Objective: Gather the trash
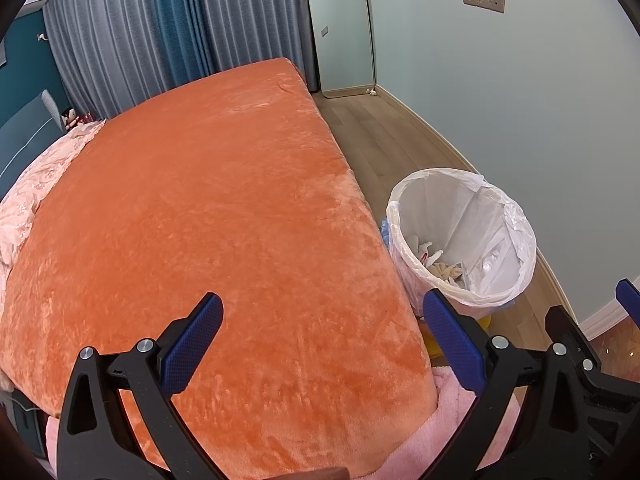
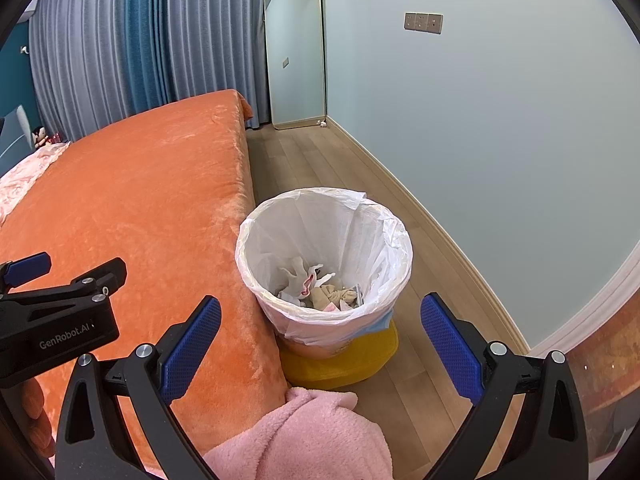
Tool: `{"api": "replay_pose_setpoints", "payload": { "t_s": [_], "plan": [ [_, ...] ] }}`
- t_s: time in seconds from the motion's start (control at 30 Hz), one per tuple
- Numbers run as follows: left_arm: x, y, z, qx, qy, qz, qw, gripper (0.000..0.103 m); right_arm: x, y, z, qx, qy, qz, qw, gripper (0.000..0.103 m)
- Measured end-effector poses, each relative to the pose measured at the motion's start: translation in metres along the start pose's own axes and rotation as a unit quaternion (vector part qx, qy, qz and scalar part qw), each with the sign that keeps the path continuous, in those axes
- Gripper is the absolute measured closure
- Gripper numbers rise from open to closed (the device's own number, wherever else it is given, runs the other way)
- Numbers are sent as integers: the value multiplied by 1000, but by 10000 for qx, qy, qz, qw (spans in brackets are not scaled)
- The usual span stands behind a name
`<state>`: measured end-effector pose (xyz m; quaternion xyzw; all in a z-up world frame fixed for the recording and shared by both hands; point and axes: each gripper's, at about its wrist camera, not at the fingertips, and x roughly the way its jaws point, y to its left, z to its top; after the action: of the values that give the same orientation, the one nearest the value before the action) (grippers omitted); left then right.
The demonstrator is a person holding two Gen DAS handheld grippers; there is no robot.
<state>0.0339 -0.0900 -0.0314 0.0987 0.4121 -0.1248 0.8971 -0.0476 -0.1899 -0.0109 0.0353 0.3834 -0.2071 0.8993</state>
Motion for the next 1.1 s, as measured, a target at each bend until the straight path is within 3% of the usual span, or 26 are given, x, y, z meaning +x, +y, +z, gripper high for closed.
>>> {"api": "replay_pose_setpoints", "payload": {
  "t_s": [1.1],
  "plan": [
    [0, -2, 0, 10, 1, 23, 10000, 8, 2, 4, -1, -32, -9, 11, 10000, 7]
  ]
}}
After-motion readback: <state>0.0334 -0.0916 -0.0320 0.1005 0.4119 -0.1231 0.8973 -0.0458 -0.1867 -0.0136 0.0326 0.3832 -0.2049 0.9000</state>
